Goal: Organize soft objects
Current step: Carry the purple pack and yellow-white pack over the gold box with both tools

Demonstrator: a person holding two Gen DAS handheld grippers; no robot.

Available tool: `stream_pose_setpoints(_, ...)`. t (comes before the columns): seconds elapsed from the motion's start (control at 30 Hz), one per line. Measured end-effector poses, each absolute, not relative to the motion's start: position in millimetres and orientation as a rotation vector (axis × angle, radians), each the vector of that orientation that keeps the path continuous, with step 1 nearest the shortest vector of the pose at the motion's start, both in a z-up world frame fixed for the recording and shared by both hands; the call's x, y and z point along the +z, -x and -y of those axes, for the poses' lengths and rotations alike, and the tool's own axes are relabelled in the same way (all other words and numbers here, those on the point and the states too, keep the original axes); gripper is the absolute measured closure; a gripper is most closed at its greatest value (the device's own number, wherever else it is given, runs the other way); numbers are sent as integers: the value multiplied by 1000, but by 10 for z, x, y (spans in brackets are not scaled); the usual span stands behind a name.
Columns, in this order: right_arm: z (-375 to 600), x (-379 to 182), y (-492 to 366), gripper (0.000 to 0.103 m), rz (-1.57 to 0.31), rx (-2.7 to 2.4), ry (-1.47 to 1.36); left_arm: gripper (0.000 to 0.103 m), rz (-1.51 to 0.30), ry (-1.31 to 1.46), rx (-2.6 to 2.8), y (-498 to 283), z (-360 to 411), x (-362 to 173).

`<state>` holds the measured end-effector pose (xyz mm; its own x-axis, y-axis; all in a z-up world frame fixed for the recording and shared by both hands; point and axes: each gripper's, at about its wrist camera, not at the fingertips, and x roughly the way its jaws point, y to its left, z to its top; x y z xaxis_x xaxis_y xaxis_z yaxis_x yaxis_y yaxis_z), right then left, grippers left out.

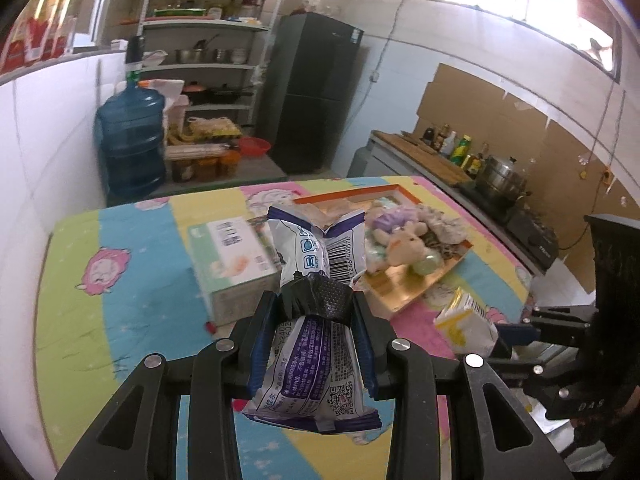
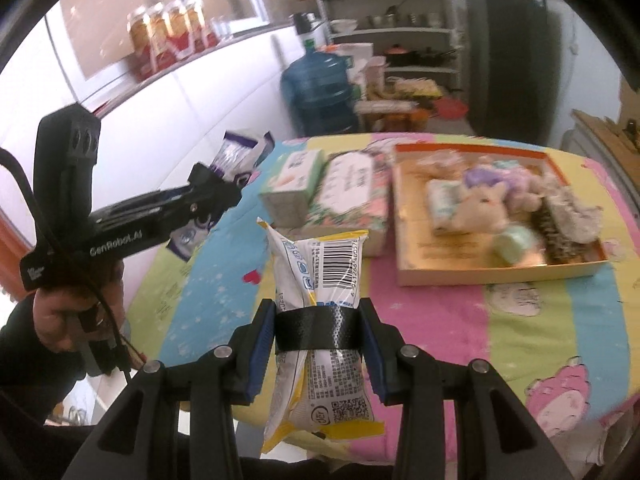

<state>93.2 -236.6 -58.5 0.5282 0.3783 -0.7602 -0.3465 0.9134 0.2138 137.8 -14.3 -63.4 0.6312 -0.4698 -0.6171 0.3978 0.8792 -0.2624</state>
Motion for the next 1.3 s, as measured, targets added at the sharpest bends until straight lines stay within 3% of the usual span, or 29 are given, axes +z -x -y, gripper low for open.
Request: stream_pose_setpoints(1.3,4188,-376,-1715,62,-809,242,-132,66,-778,64,-542,-2235,2115,-490)
